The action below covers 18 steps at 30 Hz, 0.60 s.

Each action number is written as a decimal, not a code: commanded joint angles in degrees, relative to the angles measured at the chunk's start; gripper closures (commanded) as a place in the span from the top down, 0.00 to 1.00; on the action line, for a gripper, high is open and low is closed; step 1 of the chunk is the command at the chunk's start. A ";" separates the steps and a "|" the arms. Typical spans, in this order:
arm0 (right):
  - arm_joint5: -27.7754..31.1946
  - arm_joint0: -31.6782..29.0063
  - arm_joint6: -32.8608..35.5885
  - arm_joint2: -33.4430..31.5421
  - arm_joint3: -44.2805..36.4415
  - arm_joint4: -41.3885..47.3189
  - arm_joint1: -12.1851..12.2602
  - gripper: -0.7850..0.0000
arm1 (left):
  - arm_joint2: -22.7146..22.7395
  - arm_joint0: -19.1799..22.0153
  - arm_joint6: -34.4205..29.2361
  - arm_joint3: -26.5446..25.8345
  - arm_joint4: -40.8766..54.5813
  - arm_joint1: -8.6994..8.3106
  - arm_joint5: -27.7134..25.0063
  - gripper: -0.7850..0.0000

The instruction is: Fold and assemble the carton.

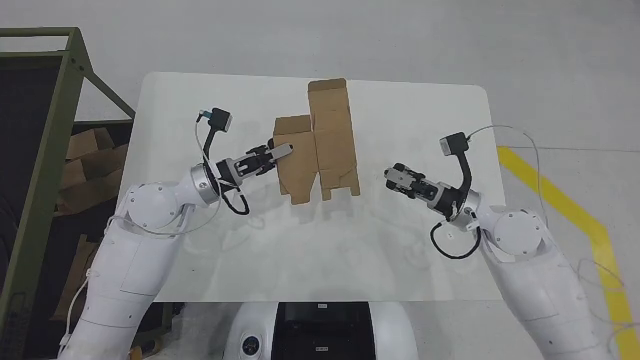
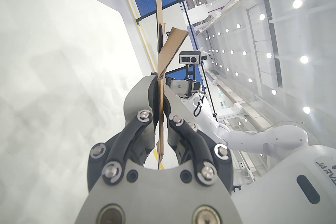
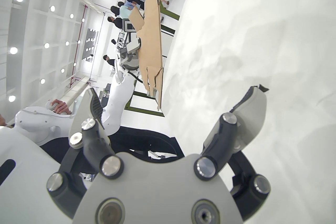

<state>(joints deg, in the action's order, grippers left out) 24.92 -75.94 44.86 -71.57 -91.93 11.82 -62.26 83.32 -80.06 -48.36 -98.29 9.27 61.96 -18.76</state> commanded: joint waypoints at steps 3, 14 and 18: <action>0.46 2.66 -0.92 3.06 1.74 1.21 -0.73 1.00 | -0.39 -0.73 0.27 -0.87 -0.27 -0.06 -0.67 0.00; 1.32 5.81 -3.83 7.47 3.88 3.35 -2.13 1.00 | -1.20 -1.67 0.99 -1.69 -0.62 -0.23 -0.86 0.00; 0.92 6.58 -4.09 8.26 4.28 3.99 -2.44 1.00 | -1.36 -1.86 1.33 -1.79 -0.42 -0.28 -1.11 0.00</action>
<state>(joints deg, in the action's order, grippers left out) 25.90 -69.52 40.71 -63.54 -87.69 15.52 -64.62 82.00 -81.87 -47.09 -100.07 8.76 61.70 -19.81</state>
